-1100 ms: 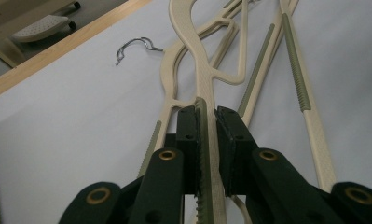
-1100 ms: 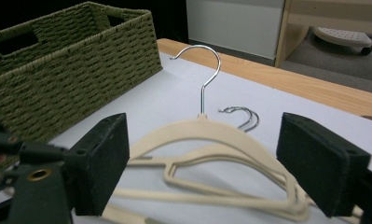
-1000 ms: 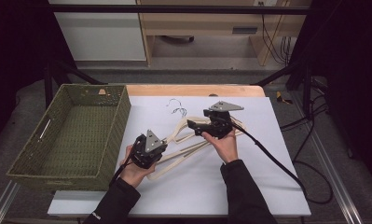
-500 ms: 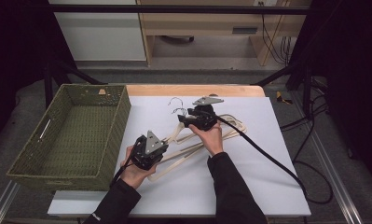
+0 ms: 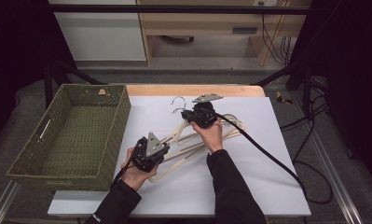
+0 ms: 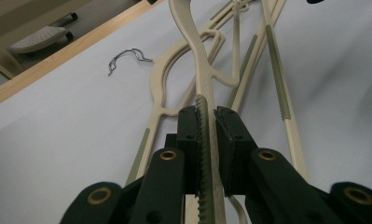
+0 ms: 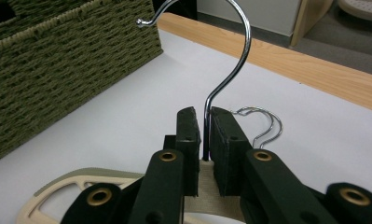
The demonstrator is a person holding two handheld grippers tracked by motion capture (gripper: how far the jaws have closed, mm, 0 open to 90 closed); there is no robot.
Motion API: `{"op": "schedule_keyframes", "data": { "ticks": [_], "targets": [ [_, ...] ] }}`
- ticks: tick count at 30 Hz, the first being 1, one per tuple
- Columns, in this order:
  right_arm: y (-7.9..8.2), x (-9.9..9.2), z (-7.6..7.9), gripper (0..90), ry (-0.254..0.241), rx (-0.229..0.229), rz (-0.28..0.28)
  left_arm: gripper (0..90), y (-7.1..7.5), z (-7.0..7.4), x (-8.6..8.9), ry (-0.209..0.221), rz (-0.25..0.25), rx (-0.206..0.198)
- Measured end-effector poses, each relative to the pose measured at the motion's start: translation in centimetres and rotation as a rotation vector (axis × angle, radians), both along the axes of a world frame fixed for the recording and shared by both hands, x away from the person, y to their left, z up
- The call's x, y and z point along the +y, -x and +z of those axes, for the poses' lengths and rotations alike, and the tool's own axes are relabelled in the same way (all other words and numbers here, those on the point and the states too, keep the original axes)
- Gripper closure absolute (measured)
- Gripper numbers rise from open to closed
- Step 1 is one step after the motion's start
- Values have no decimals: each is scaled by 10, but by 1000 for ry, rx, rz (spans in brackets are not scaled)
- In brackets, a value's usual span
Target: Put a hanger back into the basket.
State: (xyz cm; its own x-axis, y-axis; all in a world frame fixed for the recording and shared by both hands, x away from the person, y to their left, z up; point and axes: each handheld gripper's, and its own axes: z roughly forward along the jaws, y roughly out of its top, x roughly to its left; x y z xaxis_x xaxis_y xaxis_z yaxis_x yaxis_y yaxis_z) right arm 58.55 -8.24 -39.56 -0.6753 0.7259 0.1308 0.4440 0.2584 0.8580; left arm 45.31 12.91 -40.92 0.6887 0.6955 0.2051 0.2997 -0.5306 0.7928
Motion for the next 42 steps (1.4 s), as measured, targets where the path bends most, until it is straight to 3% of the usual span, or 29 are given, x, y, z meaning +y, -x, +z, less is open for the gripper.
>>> {"op": "schedule_keyframes", "data": {
  "ticks": [10,11,14,15,16,17,23,26,27,33,37,40,42],
  "targets": [
    [12,-2,8,836,33,-42,21,807,0,-3,2,-18,-19,42],
    [16,-2,11,837,47,-50,20,807,0,-3,2,7,-17,59],
    [19,-4,12,838,49,-59,29,781,-1,-2,3,6,-29,66],
    [21,-5,13,838,45,-55,25,781,0,-1,3,38,-24,65],
    [23,-6,14,839,48,-63,30,724,-1,2,4,42,-27,67],
    [27,-9,15,839,47,-71,35,687,-1,6,4,82,-28,67],
    [37,-13,20,841,40,-82,52,506,-6,22,-1,131,-42,58],
    [39,-14,21,842,36,-82,54,481,-12,25,-7,135,-48,65],
    [41,-15,22,843,33,-87,64,473,-19,27,-13,110,-55,79],
    [48,-15,25,888,26,-104,83,547,-44,26,-34,60,-92,128],
    [51,-16,25,888,39,-108,90,697,-56,22,-42,21,-98,157],
    [52,-16,25,888,36,-107,94,813,-59,20,-43,19,-99,167],
    [52,-17,25,888,32,-106,96,839,-59,21,-44,28,-114,179]
  ]
}}
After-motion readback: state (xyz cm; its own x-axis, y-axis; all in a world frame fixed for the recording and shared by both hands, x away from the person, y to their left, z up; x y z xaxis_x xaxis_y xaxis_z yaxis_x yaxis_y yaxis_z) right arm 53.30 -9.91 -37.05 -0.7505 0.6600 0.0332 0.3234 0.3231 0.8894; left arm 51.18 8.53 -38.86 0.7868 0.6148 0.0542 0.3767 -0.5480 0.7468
